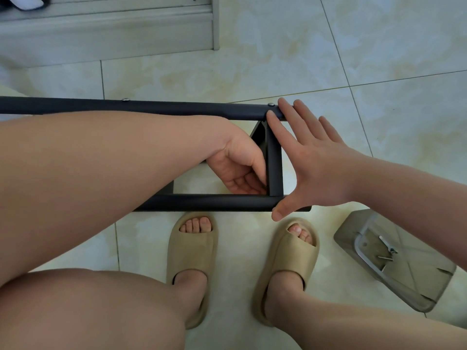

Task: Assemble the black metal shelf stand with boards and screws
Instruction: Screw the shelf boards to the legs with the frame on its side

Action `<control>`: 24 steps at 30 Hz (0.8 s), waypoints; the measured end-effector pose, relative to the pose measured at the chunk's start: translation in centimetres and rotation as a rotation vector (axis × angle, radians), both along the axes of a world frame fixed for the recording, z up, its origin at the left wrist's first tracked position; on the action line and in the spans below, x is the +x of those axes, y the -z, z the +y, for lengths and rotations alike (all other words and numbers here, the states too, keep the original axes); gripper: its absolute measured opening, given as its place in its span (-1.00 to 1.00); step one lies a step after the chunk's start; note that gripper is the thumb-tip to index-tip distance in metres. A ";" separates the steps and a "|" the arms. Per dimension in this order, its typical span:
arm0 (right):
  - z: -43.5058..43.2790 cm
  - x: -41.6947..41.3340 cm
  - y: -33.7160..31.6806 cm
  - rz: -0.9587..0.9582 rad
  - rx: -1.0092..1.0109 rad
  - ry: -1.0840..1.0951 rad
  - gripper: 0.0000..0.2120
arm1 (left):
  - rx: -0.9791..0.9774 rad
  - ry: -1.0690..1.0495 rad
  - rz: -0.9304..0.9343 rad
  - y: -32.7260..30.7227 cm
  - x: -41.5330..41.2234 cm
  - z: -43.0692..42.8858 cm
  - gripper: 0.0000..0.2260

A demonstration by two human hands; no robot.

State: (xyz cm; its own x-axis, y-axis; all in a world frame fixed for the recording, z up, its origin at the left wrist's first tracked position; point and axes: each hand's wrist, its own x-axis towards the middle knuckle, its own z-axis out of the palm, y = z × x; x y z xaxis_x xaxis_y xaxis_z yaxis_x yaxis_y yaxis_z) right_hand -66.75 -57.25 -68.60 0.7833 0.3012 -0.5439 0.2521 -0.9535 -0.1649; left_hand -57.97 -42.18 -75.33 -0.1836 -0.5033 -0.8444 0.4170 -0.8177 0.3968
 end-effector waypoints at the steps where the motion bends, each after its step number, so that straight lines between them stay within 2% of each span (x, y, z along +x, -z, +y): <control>1: 0.0 0.0 0.0 0.001 0.000 0.001 0.52 | 0.012 0.020 -0.007 0.0 0.0 0.0 -0.89; 12: 0.0 0.0 0.0 0.007 -0.002 -0.005 0.51 | 0.010 -0.020 -0.030 0.0 0.0 -0.4 -0.78; 24: 0.0 0.0 0.0 0.003 -0.006 0.001 0.52 | -0.035 -0.078 -0.015 -0.3 -0.4 -0.1 -0.85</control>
State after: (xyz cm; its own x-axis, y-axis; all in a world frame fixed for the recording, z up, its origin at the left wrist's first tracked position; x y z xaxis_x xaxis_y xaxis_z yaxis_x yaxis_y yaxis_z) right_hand -66.72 -57.22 -68.57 0.7817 0.2971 -0.5483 0.2508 -0.9548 -0.1598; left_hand -58.39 -42.32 -75.03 -0.1303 -0.5452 -0.8281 0.4726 -0.7684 0.4315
